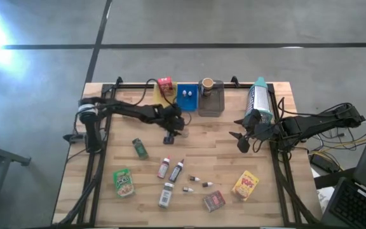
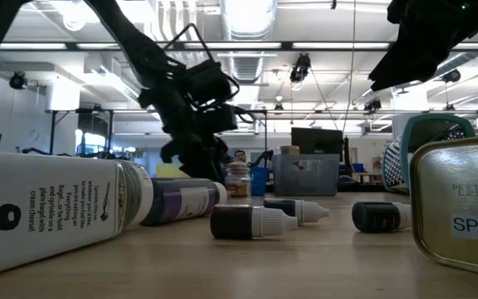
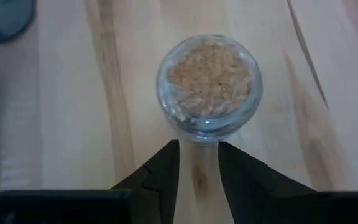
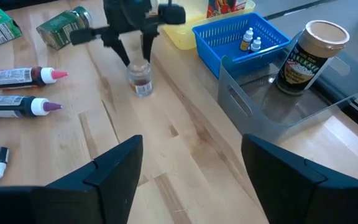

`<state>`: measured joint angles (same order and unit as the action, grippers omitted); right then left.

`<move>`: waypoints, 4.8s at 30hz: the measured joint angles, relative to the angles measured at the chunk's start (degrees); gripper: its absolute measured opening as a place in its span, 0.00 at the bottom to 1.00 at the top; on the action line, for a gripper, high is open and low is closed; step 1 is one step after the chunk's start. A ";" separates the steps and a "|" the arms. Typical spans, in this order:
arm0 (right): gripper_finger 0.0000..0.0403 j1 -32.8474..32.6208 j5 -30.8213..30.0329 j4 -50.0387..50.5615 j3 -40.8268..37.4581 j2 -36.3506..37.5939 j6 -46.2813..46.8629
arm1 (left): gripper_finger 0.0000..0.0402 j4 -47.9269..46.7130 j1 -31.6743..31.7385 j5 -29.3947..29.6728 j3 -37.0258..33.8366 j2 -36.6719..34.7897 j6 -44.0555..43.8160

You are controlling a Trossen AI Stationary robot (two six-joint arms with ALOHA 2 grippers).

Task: Pick & Place Kitchen Items
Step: Put the brown seasoning bottle into the black bin

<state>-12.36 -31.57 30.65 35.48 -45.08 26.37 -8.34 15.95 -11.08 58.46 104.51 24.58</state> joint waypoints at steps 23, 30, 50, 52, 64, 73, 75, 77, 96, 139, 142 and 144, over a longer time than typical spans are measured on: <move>0.78 0.04 0.02 0.08 0.00 0.00 0.20 | 0.29 0.38 -5.31 0.05 16.84 10.84 0.02; 0.80 0.02 0.03 -0.12 0.00 0.00 0.22 | 0.29 -4.99 -5.29 0.69 16.42 5.02 -2.87; 0.73 0.04 0.35 -6.08 0.86 -3.04 -4.55 | 0.24 7.41 -5.27 13.31 -8.34 -24.49 -18.92; 0.74 0.04 0.39 -5.95 1.26 -3.05 -4.56 | 0.25 7.33 -5.23 15.56 -10.05 -27.72 -20.23; 0.85 0.96 1.25 -7.55 2.84 -5.79 -4.99 | 0.52 8.19 -5.18 23.55 -21.74 -43.59 -22.40; 0.83 4.27 5.09 -10.08 4.94 -12.85 -9.91 | 0.54 10.87 -5.24 24.19 -28.38 -48.57 -22.32; 0.81 4.60 5.30 -10.04 5.22 -13.93 -10.42 | 0.54 10.92 -5.27 24.04 -28.92 -48.75 -22.30; 0.79 5.18 6.45 -10.45 5.52 -14.79 -10.54 | 0.54 10.93 -5.27 24.01 -29.34 -48.75 -22.29; 0.88 11.71 18.78 -19.63 5.51 -25.20 -14.17 | 0.54 9.84 -5.25 23.84 -32.60 -48.75 -22.27; 0.77 17.85 24.76 -32.90 5.42 -47.07 -14.59 | 0.54 9.64 -5.24 23.86 -32.60 -48.72 -22.26; 0.75 18.01 24.76 -32.95 5.43 -47.78 -14.53 | 0.54 9.64 -5.22 23.86 -32.57 -48.72 -22.25; 0.73 18.05 24.73 -33.02 5.38 -48.00 -14.57 | 0.54 9.64 -5.22 23.86 -32.57 -48.72 -22.25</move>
<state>5.69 -6.85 -2.37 40.86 -93.08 11.80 1.30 10.72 12.78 25.89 55.79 2.33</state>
